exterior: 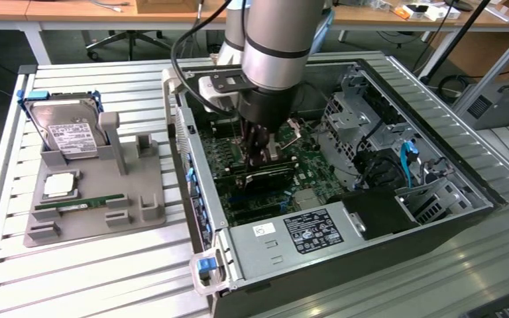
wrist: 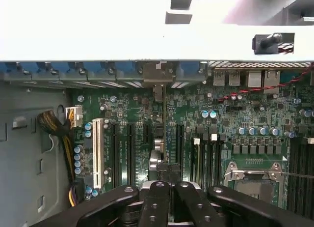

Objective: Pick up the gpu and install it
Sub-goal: 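Press down on the gpu until it lock into place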

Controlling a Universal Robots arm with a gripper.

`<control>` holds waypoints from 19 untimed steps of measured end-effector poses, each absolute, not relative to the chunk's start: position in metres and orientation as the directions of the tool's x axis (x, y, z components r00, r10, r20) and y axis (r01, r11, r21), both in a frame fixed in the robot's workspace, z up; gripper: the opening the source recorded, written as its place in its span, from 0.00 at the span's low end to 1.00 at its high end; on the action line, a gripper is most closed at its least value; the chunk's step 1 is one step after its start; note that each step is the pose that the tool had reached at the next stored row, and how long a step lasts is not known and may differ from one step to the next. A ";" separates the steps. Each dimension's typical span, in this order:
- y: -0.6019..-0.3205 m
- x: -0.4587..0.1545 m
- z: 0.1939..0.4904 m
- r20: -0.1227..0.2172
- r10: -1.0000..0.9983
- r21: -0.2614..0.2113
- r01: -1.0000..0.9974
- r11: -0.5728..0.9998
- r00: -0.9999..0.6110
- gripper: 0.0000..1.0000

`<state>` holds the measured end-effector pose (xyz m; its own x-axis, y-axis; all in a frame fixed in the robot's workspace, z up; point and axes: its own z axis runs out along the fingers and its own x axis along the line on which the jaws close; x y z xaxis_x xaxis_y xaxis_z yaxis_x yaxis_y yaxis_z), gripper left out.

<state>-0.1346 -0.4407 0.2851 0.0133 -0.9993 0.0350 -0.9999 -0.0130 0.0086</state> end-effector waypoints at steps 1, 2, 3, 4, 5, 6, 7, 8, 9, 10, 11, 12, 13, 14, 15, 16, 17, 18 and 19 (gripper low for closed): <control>-0.441 -0.135 0.284 0.035 -0.999 0.009 -1.000 -0.013 0.013 0.11; -0.441 -0.135 0.283 0.035 -0.999 0.009 -1.000 -0.013 0.013 0.11; -0.441 -0.135 0.283 0.035 -0.999 0.009 -1.000 -0.013 0.013 0.11; -0.441 -0.136 0.282 0.035 -0.999 0.009 -1.000 -0.013 0.013 0.11; -0.441 -0.136 0.281 0.036 -0.999 0.009 -1.000 -0.013 0.013 0.11; -0.441 -0.137 0.281 0.036 -0.999 0.009 -1.000 -0.013 0.013 0.11; -0.441 -0.137 0.280 0.036 -0.999 0.009 -1.000 -0.013 0.013 0.11; -0.441 -0.138 0.279 0.037 -0.999 0.009 -1.000 -0.013 0.013 0.11; -0.441 -0.138 0.279 0.037 -0.999 0.009 -1.000 -0.013 0.013 0.11; -0.441 -0.139 0.278 0.037 -0.999 0.009 -1.000 -0.013 0.013 0.11; -0.441 -0.139 0.278 0.037 -0.999 0.009 -1.000 -0.013 0.013 0.11; -0.441 -0.139 0.277 0.037 -0.999 0.009 -1.000 -0.013 0.013 0.11; -0.441 -0.140 0.277 0.037 -0.999 0.009 -1.000 -0.013 0.013 0.11; -0.441 -0.141 0.276 0.037 -0.999 0.009 -1.000 -0.013 0.013 0.11; -0.441 -0.141 0.276 0.037 -0.999 0.009 -1.000 -0.013 0.013 0.11; -0.441 -0.142 0.275 0.037 -0.999 0.009 -1.000 -0.013 0.013 0.11; -0.441 -0.143 0.274 0.037 -0.999 0.009 -1.000 -0.013 0.013 0.11; -0.441 -0.144 0.274 0.037 -0.999 0.009 -1.000 -0.013 0.013 0.11; -0.441 -0.144 0.273 0.037 -0.999 0.009 -1.000 -0.013 0.013 0.11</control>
